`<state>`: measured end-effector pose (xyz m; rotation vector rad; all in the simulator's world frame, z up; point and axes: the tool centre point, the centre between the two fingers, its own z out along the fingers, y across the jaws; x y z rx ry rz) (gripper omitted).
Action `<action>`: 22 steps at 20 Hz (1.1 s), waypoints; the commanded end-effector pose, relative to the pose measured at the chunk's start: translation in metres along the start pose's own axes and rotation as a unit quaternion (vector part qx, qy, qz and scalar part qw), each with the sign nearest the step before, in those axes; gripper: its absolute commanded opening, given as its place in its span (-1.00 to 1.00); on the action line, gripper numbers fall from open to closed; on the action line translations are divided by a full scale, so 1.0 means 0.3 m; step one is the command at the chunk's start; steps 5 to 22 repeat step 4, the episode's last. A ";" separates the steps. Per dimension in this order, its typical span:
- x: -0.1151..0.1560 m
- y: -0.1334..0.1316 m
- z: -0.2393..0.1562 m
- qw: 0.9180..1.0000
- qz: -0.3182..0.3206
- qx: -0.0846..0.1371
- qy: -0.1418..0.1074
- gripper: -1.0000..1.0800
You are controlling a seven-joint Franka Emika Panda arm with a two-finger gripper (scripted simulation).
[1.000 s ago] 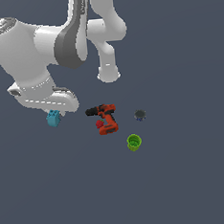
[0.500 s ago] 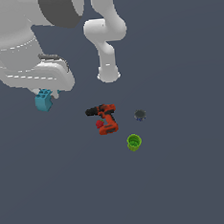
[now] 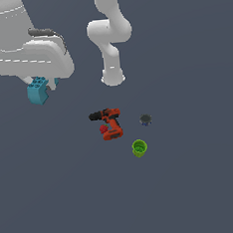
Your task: Pick up a designated object from a clutter of objects.
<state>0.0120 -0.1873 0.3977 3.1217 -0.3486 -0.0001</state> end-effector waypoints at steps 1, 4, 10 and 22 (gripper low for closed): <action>0.003 -0.003 -0.021 1.000 0.000 0.000 0.000 -1.00; 0.004 -0.005 -0.028 1.000 0.000 0.000 0.000 -1.00; 0.004 -0.005 -0.028 1.000 0.000 0.000 0.000 -1.00; 0.004 -0.005 -0.028 1.000 0.000 0.000 0.000 -1.00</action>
